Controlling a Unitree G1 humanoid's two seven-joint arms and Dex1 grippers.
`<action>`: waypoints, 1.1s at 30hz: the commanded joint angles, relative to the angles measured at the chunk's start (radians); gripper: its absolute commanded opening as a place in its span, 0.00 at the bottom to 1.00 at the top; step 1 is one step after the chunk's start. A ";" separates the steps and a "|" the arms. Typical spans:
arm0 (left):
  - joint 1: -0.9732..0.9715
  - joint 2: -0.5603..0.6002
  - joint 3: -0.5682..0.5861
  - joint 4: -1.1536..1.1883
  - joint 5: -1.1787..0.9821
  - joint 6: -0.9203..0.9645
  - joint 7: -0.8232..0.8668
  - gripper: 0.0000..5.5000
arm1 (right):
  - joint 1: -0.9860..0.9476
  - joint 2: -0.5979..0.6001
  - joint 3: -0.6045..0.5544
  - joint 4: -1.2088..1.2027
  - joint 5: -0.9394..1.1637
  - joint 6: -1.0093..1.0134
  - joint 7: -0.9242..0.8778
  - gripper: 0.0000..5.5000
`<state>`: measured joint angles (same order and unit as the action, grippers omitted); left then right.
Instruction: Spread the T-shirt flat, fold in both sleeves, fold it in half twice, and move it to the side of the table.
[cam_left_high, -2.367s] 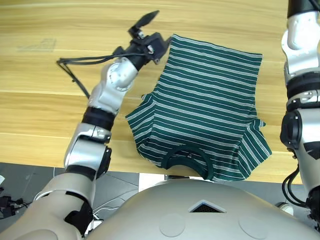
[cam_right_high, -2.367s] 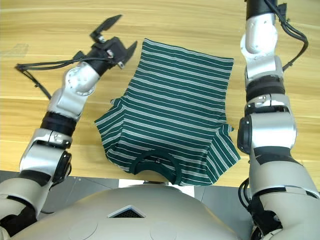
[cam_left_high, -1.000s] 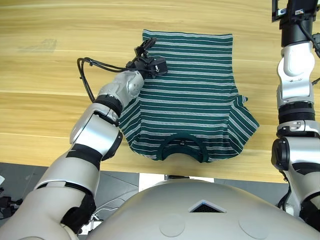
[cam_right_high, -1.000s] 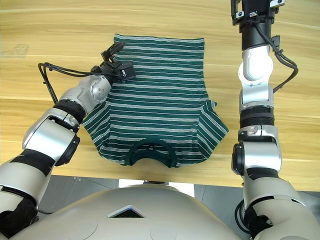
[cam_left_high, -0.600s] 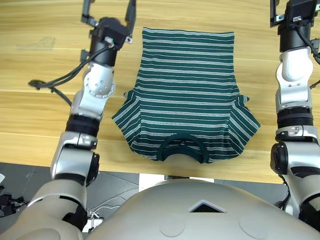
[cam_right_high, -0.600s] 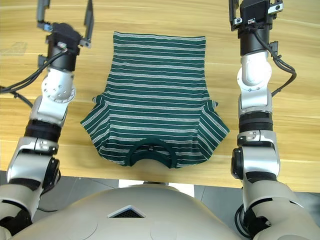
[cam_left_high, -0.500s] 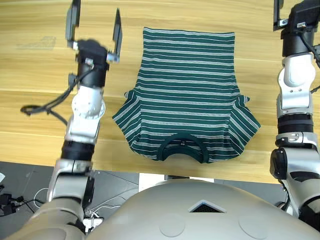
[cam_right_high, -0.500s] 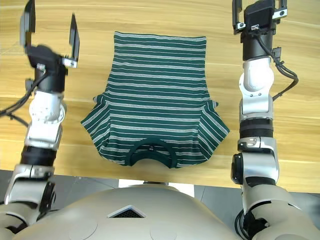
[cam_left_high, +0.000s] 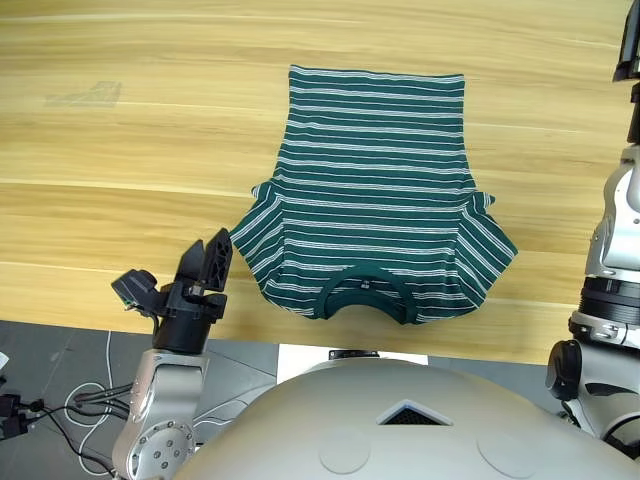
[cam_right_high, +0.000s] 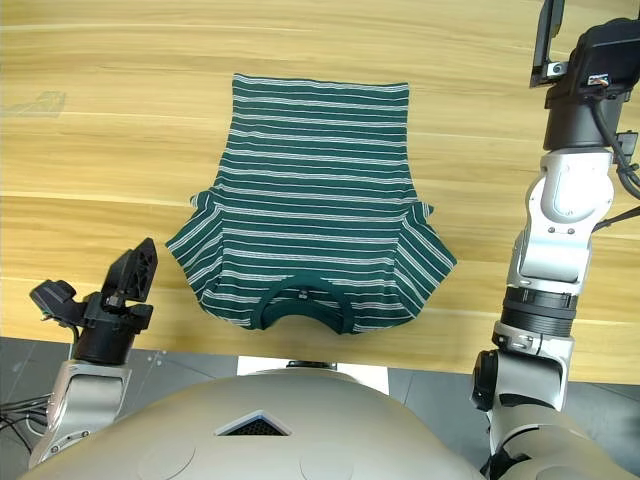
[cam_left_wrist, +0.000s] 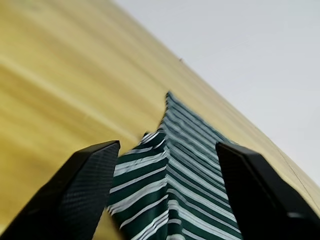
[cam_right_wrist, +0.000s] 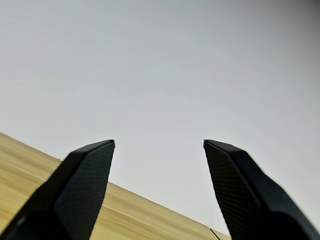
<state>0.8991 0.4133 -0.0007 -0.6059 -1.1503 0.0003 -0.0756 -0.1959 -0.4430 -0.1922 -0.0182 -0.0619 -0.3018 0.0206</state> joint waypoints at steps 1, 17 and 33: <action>-0.029 -0.051 0.038 0.076 -0.033 0.083 0.027 0.65 | 0.013 0.010 -0.009 -0.028 0.000 0.028 0.010 0.60; -0.210 -0.166 0.076 0.239 0.166 0.288 0.056 0.56 | -0.002 0.010 0.007 -0.025 -0.012 0.037 0.024 0.60; -0.271 -0.242 0.130 0.331 0.226 0.341 -0.021 0.06 | -0.037 0.007 0.008 0.029 -0.025 0.015 0.034 0.60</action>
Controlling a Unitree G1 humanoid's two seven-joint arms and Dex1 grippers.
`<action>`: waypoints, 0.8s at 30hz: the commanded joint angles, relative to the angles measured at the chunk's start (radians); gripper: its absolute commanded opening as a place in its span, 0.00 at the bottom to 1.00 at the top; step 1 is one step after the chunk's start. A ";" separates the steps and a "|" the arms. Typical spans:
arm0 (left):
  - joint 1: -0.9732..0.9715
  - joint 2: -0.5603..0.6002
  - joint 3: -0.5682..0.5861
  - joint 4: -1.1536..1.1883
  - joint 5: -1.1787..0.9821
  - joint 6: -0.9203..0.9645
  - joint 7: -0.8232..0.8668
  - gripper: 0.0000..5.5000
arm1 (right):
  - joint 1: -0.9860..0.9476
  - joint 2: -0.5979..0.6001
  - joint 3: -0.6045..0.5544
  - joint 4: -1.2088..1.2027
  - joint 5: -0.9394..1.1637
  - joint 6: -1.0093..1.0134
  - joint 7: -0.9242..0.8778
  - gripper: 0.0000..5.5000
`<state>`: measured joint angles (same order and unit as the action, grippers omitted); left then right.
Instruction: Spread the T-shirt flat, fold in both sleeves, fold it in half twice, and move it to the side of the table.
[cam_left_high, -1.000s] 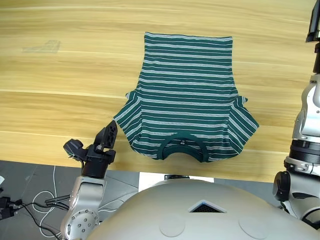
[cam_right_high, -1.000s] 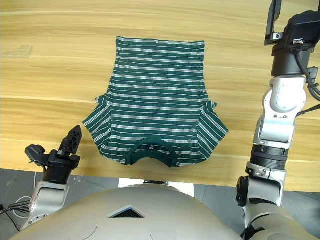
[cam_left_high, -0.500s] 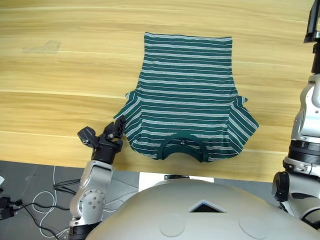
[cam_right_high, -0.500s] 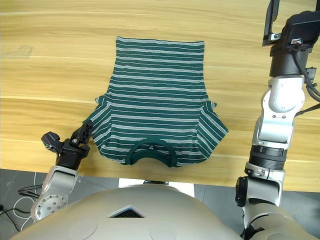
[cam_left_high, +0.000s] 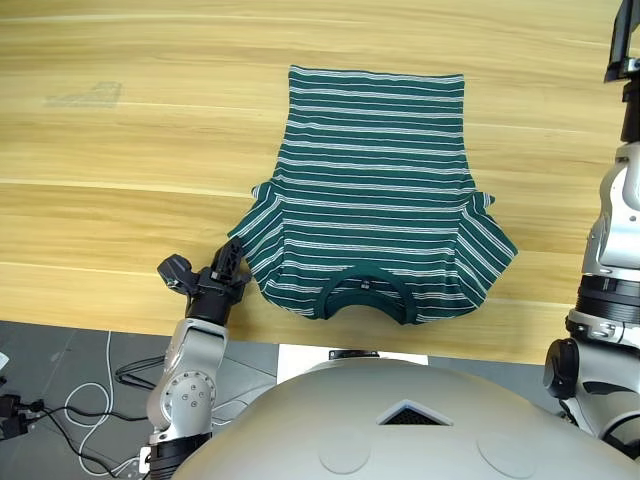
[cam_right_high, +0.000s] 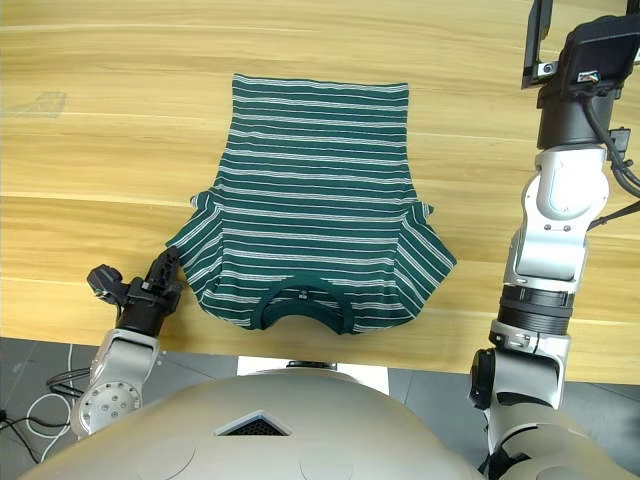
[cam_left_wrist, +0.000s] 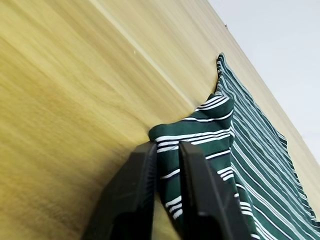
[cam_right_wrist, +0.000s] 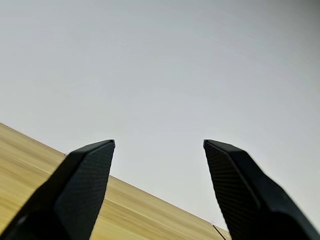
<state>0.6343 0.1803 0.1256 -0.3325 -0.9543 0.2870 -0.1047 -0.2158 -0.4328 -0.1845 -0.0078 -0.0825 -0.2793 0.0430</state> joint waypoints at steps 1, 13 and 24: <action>-0.011 -0.013 0.008 0.061 0.033 0.056 0.004 0.04 | -0.018 -0.003 0.000 0.023 -0.004 -0.011 0.011 0.60; -0.024 -0.046 0.029 0.052 0.121 0.042 -0.042 0.00 | -0.020 0.009 0.007 0.079 -0.008 -0.052 0.004 0.60; 0.031 0.024 -0.136 -0.133 0.508 -0.113 -0.142 0.00 | -0.024 0.014 0.017 0.087 -0.020 -0.059 0.004 0.60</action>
<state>0.6528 0.1849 0.0170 -0.4736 -0.4965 0.1910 -0.2248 -0.2226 -0.4241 -0.1729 0.0668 -0.0954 -0.3314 0.0429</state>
